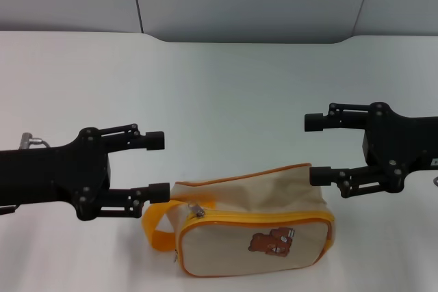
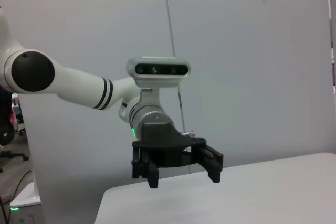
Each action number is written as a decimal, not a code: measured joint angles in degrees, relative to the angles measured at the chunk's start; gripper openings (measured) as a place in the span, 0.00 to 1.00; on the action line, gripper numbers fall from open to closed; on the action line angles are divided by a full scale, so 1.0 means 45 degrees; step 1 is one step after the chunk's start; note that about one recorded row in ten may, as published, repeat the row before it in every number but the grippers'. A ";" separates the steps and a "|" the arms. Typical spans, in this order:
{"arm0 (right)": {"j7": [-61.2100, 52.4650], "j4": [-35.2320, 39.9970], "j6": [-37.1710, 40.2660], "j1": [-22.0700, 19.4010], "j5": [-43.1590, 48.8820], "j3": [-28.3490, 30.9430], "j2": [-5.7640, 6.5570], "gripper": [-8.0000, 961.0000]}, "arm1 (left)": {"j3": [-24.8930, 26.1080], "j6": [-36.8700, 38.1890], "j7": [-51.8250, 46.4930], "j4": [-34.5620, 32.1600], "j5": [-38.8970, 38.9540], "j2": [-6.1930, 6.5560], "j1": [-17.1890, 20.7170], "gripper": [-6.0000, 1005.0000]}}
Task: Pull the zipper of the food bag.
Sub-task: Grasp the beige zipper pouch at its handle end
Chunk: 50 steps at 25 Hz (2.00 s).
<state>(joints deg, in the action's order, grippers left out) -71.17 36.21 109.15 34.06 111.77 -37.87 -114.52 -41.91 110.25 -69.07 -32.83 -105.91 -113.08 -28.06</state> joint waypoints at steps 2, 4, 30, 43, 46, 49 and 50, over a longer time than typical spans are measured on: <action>0.0000 0.0002 0.0000 0.0001 0.0001 0.0053 0.0000 0.86 | 0.0010 0.0011 -0.0025 0.0007 0.0000 0.0007 0.0108 0.80; -0.0001 0.0002 0.0001 0.0003 -0.0001 0.0063 -0.0001 0.86 | 0.0024 0.0037 -0.0161 0.0010 0.0004 0.0018 0.0346 0.80; -0.0111 -0.0140 -0.0805 -0.0011 0.0008 0.0120 -0.0288 0.86 | 0.0041 -0.2993 0.2149 0.2278 -0.1580 -0.1230 0.1698 0.79; -0.0090 -0.0135 -0.0806 -0.0106 0.0008 0.0134 -0.0458 0.86 | 0.0115 -0.4608 0.2653 0.3362 -0.1513 -0.1290 0.0652 0.67; -0.0065 -0.0136 -0.0804 -0.0119 0.0008 0.0136 -0.0489 0.86 | 0.0179 -0.4916 0.2654 0.3472 -0.1333 -0.1306 0.0525 0.57; -0.0057 -0.0136 -0.0802 -0.0122 0.0008 0.0136 -0.0512 0.86 | 0.0181 -0.5028 0.2654 0.3476 -0.1202 -0.1312 0.0419 0.45; -0.0055 -0.0136 -0.0800 -0.0134 0.0003 0.0136 -0.0565 0.86 | 0.0181 -0.5064 0.2654 0.3475 -0.1173 -0.1315 0.0356 0.41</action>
<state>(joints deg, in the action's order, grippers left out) -71.41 35.59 105.55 33.45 111.78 -37.26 -117.06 -41.10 87.46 -57.13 -17.20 -111.18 -118.99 -26.46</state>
